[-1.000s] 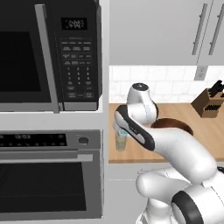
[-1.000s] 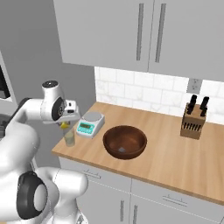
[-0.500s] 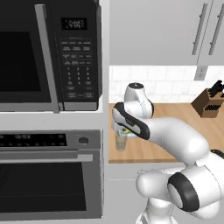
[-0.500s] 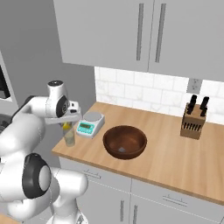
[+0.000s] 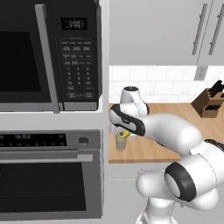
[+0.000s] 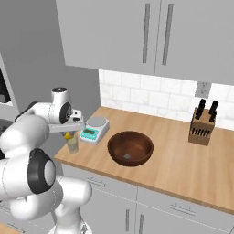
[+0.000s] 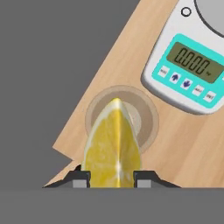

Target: Grab a lemon wedge from the fridge and one ice cube from the ice bowl, and put them in the glass of lemonade.

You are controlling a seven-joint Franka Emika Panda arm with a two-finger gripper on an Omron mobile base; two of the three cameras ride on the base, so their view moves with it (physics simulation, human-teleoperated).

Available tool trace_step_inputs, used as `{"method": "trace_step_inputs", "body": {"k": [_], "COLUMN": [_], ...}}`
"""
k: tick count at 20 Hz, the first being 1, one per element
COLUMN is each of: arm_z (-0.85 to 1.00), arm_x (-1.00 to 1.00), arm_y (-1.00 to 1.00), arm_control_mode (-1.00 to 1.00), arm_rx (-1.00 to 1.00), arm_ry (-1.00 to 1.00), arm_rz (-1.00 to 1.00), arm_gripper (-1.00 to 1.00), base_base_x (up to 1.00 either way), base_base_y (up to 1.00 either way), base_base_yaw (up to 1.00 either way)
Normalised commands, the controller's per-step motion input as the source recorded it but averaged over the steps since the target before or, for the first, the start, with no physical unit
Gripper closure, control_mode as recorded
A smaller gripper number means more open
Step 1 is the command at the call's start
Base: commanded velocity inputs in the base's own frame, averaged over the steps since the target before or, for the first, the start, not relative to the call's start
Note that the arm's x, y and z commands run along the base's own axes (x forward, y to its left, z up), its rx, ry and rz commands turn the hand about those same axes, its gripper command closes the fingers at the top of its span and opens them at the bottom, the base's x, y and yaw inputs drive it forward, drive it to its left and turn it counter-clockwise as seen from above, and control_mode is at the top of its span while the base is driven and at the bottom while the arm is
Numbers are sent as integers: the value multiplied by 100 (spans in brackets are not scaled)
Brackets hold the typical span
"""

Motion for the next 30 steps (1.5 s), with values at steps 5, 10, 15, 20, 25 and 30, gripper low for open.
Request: {"method": "trace_step_inputs", "body": {"k": [5,10,15,20,25,30], "arm_z": [0,0,0,-5,-29,-36], "arm_x": [16,18,29,19,9,0], "arm_y": [7,0,0,0,6,11], "arm_control_mode": [-100,-100,-100,-100,-100,-100], "arm_rx": [0,0,0,0,0,0], "arm_ry": [0,0,-1,0,0,0], "arm_rz": [0,0,0,0,0,0], "arm_gripper": [100,100,100,100,100,100], "base_base_x": [0,0,0,0,0,0], "base_base_y": [0,0,0,0,0,0], "base_base_yaw": [0,0,0,0,0,0]}}
